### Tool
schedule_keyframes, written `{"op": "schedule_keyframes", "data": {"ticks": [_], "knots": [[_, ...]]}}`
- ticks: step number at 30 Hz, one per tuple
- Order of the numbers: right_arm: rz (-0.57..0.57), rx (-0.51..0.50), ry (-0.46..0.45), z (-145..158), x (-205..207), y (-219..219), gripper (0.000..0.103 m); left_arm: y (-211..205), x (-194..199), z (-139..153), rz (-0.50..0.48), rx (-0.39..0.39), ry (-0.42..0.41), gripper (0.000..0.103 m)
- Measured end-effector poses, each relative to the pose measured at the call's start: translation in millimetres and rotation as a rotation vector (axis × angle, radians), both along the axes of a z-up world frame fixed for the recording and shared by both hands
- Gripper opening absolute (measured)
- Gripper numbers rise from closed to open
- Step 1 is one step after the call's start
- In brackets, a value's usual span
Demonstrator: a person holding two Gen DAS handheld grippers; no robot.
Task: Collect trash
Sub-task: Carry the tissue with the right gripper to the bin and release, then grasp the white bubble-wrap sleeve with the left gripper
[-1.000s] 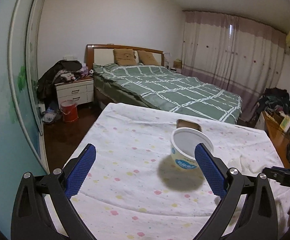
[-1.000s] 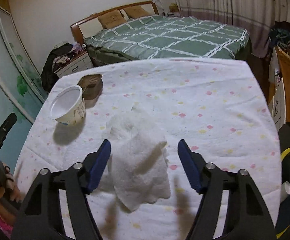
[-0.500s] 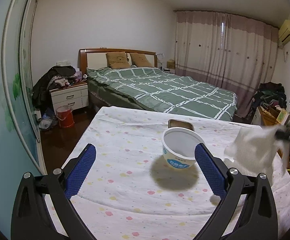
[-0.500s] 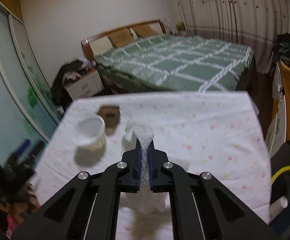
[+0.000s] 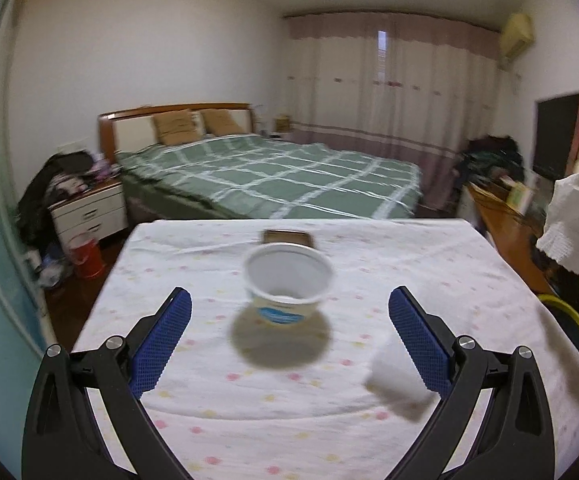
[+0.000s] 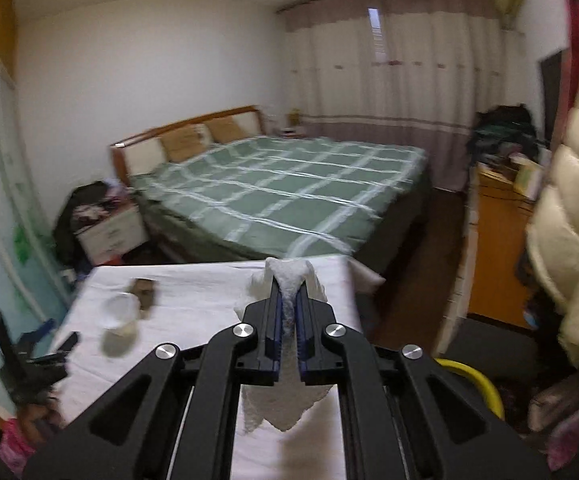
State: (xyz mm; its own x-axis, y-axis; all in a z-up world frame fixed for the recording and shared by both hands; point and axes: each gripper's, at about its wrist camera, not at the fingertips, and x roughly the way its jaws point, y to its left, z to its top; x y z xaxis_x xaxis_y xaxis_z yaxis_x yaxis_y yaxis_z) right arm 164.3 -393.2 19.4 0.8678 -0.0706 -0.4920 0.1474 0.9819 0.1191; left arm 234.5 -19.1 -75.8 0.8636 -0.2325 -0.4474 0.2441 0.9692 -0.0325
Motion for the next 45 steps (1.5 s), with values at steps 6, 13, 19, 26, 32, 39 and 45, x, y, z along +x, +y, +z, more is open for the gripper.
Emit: {"op": "schedule_keyframes", "data": {"ticks": [6,13,19,26,32,39,45], "knots": [[-0.176,-0.011,0.136,-50,-19,-69,0.006,-32,-15,7,-0.138,0.014,-0.007,0.097],[-0.275,0.003,0.285,-118,-11,-112,0.008,-65,-17,3,-0.228,0.058,0.052,0.097],[-0.347,-0.035,0.341,-145,-12,-124,0.056,-80,-15,2,-0.282,0.087,0.080,0.097],[-0.315,-0.015,0.287,-135,-15,-107,0.059,-109,-10,-5,-0.405,0.170,0.143,0.097],[-0.179,0.017,0.224,-119,2,-57,0.061,-144,3,-26,-0.466,0.332,0.193,0.097],[-0.106,0.037,0.239,-124,15,-33,0.061,-154,47,-51,-0.455,0.344,0.331,0.097],[-0.109,0.056,0.248,-128,12,-38,0.062,-162,67,-62,-0.467,0.359,0.374,0.097]]}}
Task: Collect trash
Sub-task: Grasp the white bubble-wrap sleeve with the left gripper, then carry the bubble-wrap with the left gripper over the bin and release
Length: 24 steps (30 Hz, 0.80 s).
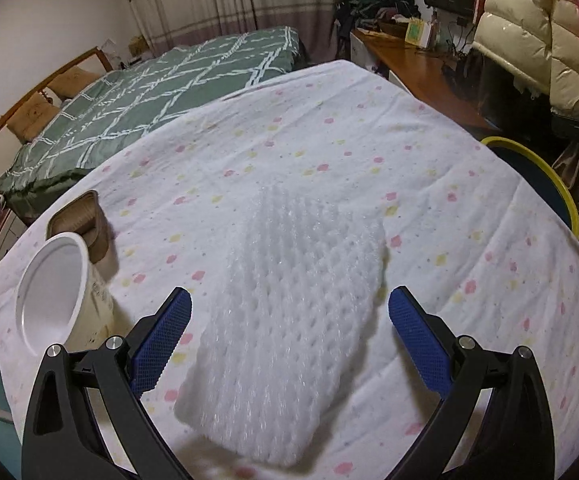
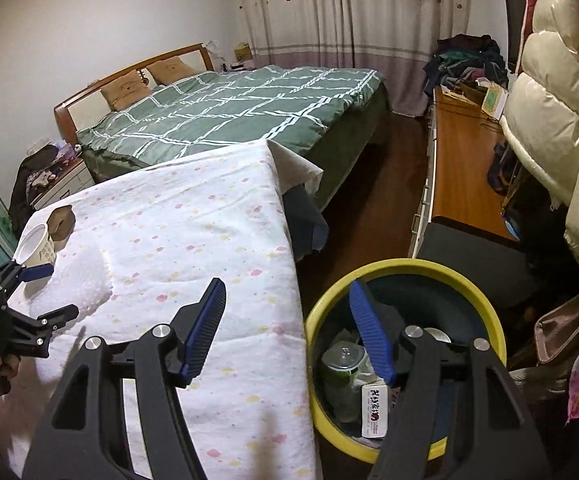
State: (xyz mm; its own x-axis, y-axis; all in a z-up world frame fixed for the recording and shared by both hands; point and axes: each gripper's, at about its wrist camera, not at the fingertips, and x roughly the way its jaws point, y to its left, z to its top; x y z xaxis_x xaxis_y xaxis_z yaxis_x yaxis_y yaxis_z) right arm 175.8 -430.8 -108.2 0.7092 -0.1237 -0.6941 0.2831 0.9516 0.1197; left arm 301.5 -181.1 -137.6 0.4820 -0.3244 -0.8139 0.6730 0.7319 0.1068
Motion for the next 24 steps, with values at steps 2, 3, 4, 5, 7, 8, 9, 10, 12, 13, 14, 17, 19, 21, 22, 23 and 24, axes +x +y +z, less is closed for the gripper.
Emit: {"op": "schedule_keyframes", "data": {"ticks": [2,3,4,5,7,8,9,10,12,13,14,17,19,21,22,23,24], "knots": [[-0.004,0.009,-0.001,0,-3,-4,0.062,-3,3,-5,-0.008,0.019,0.011,0.091],[-0.005,0.013,-0.002,-1,-4,-7,0.062,-4,4,-8,-0.009,0.032,0.025,0.085],[-0.007,0.018,-0.004,-3,-5,-10,0.062,-5,6,-10,-0.008,0.036,0.037,0.083],[-0.009,0.026,-0.008,-2,-8,-12,0.062,-6,7,-11,-0.007,0.024,0.043,0.079],[-0.009,0.036,-0.013,-2,-11,-14,0.062,-5,9,-10,-0.011,-0.005,0.079,0.066],[-0.010,0.039,-0.016,-2,-13,-14,0.062,-5,10,-10,-0.009,-0.015,0.091,0.055],[-0.010,0.042,-0.018,-2,-15,-14,0.062,-5,11,-10,-0.008,-0.024,0.103,0.046],[-0.010,0.047,-0.021,-2,-17,-15,0.062,-6,9,-9,-0.007,-0.021,0.102,0.042],[-0.010,0.058,-0.028,-1,-20,-17,0.062,-9,7,-8,-0.011,-0.020,0.106,0.032],[-0.011,0.061,-0.032,0,-23,-17,0.062,-11,6,-7,-0.013,-0.023,0.109,0.031],[-0.013,0.064,-0.038,1,-26,-18,0.062,-14,3,-6,-0.014,-0.025,0.105,0.031],[-0.020,0.072,-0.054,4,-37,-22,0.062,-23,-8,3,-0.030,-0.041,0.095,0.030],[-0.029,0.071,-0.063,6,-46,-25,0.062,-32,-19,12,-0.050,-0.053,0.092,0.030],[-0.049,0.069,-0.075,8,-61,-31,0.062,-48,-31,23,-0.083,-0.065,0.088,0.030],[-0.059,0.070,-0.078,8,-67,-33,0.062,-58,-37,28,-0.101,-0.069,0.086,0.030],[-0.068,0.071,-0.080,8,-72,-36,0.062,-68,-42,32,-0.118,-0.073,0.087,0.030],[-0.084,0.072,-0.082,8,-83,-42,0.062,-82,-48,37,-0.146,-0.080,0.090,0.030]]}}
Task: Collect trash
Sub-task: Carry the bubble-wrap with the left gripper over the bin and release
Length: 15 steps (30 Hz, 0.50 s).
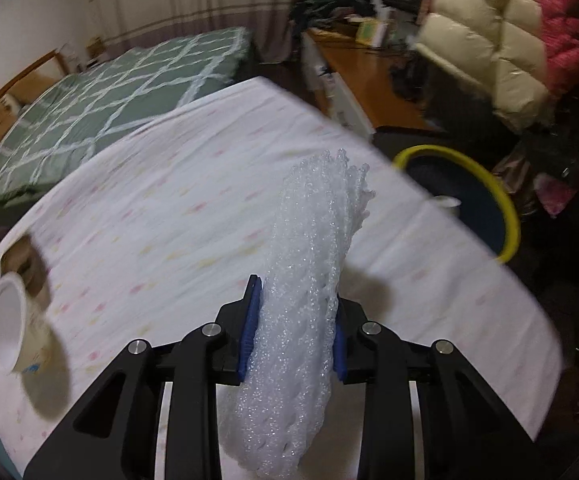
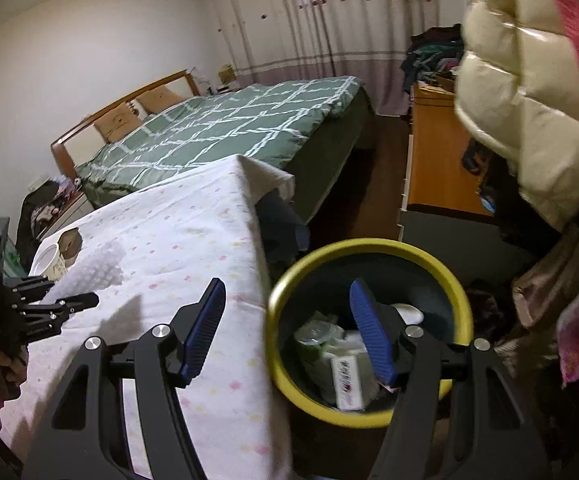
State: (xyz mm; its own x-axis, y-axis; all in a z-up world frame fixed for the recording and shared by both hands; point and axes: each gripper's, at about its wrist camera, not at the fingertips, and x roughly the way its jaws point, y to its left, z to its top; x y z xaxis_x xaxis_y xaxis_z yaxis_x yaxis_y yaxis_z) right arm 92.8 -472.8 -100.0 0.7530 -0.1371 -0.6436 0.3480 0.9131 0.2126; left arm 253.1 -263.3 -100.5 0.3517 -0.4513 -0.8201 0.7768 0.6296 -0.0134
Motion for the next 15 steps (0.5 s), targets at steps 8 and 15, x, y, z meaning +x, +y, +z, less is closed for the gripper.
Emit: {"op": "schedule_keyframes", "data": {"ticks": [8,15], "knots": [[-0.087,-0.026,0.019,0,-59,-33,0.065,-112,-36,10,-0.162,-0.003,0.036,0.030],[-0.141,-0.047,0.008,5,-97,-52,0.065,-209,-58,-12,-0.241,0.052,0.082,0.031]]}}
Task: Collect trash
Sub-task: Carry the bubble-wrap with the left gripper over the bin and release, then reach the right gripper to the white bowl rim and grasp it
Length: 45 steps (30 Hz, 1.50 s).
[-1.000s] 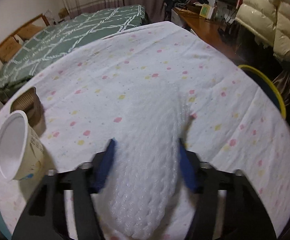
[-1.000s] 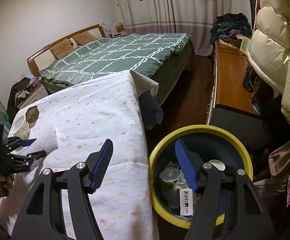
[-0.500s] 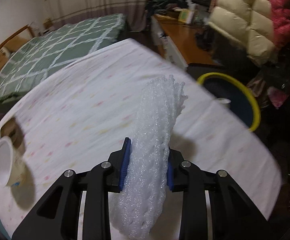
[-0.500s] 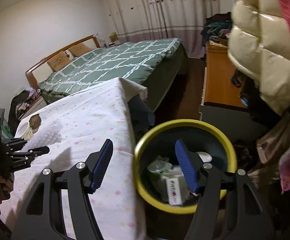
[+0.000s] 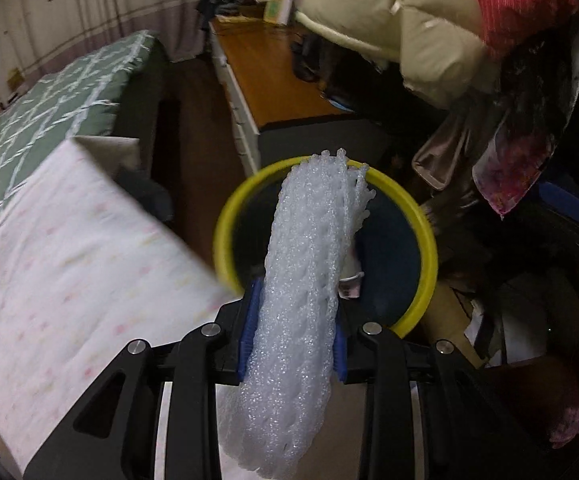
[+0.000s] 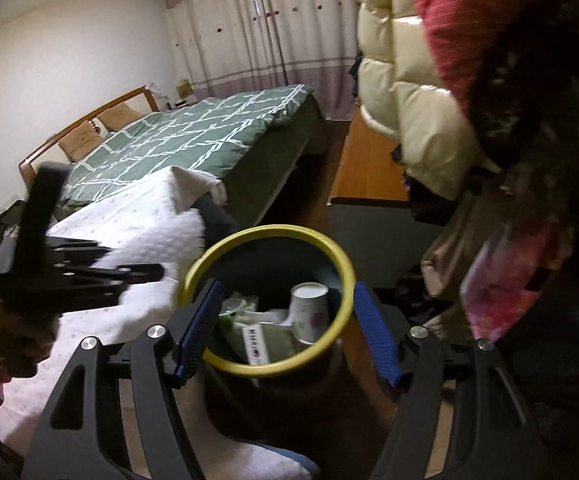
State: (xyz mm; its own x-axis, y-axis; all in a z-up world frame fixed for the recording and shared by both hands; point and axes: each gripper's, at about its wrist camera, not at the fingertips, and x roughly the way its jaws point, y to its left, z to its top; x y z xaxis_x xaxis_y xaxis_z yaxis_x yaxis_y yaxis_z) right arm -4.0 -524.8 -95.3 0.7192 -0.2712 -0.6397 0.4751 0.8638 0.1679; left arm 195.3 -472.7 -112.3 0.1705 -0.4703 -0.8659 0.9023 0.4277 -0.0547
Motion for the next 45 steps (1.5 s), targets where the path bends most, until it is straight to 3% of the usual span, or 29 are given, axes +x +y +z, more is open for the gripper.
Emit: {"op": "schedule_keyframes", "data": {"ticks": [4,6,8,15,20,25,32,36,38,45], "knots": [[-0.008,-0.008,0.005,1,-13,-6,0.067,-35,-4,-17,-0.003,0.032,-0.014,0.046],[-0.016,-0.009,0.005,1,-18,-8,0.067,-50,-3,-27,0.000,0.051,-0.001,0.064],[-0.019,-0.004,0.003,1,-20,-11,0.067,-61,-1,-37,0.010,0.060,0.014,0.073],[-0.027,-0.008,-0.024,8,-25,-9,0.068,-56,1,-46,0.040,0.061,0.039,0.090],[-0.028,-0.022,-0.065,23,-26,1,0.068,-26,8,-23,0.073,-0.022,0.041,0.093],[-0.010,-0.041,-0.097,38,-19,14,0.073,48,20,22,0.212,-0.177,-0.041,0.093],[0.120,-0.041,-0.105,47,31,52,0.073,238,33,69,0.533,-0.358,-0.221,0.098],[0.240,-0.045,-0.100,48,74,94,0.073,336,40,70,0.699,-0.369,-0.317,0.098],[0.305,-0.057,-0.086,47,102,123,0.073,385,46,63,0.798,-0.332,-0.382,0.098],[0.461,-0.038,-0.029,38,187,202,0.073,504,58,37,1.089,-0.315,-0.446,0.098]]}}
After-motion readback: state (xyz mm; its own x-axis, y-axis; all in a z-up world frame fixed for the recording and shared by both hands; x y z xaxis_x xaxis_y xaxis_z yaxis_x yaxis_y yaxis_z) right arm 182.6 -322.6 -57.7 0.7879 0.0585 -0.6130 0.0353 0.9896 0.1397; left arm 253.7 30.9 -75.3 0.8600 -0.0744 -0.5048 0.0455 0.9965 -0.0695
